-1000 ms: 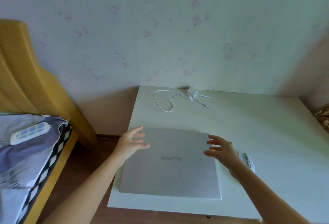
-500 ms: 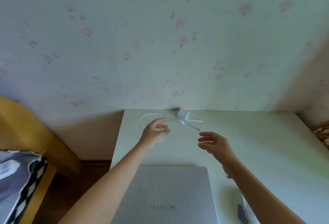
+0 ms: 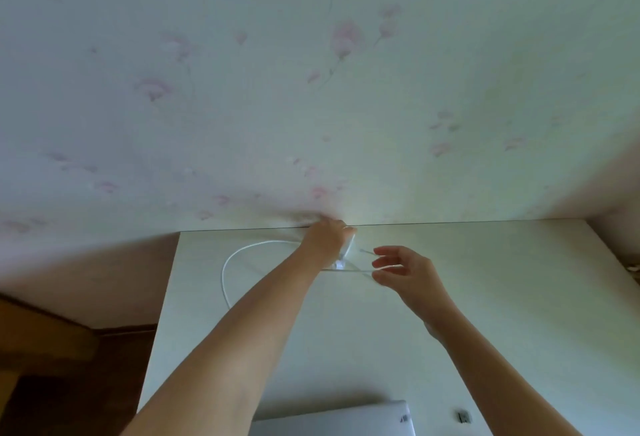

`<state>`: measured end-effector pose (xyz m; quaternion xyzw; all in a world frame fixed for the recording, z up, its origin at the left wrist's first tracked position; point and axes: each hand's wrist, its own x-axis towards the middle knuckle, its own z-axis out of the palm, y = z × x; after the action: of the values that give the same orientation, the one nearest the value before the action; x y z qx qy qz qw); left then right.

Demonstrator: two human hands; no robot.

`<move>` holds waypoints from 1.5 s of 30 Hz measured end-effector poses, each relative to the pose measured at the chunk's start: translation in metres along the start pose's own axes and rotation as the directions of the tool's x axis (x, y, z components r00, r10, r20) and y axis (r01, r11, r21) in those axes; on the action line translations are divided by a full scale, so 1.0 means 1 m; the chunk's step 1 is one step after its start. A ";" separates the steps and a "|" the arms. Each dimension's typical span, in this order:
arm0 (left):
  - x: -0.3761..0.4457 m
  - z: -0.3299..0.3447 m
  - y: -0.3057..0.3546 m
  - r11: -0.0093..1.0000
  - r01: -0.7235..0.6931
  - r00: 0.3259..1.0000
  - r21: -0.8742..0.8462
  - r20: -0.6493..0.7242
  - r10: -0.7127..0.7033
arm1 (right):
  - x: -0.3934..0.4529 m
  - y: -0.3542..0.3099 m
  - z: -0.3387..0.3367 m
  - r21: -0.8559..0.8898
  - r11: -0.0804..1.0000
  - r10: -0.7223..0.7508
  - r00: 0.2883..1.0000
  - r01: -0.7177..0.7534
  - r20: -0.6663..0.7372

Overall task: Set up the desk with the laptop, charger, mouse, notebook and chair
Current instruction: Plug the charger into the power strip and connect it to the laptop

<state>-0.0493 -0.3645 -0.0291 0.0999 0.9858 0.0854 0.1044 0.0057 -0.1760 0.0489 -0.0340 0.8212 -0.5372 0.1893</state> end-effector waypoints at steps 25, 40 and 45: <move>-0.284 -0.031 0.071 0.983 -0.012 0.463 -0.185 -0.872 -0.158 | -0.158 -0.082 0.068 -0.012 0.985 -0.157 0.912 0.175 0.378; -0.430 0.020 0.072 -0.342 0.292 0.554 -0.893 0.449 -0.700 | -0.378 -0.195 0.041 0.216 0.754 -0.643 0.631 0.620 0.433; -0.411 0.041 0.106 -0.376 0.335 0.682 -0.864 0.497 -0.536 | -0.395 -0.266 0.062 0.292 0.723 -0.676 0.553 0.627 0.486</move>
<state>0.3722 -0.3443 0.0289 -0.4139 0.5304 0.7335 0.0964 0.3542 -0.2399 0.3738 -0.4837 0.6320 -0.5676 0.2106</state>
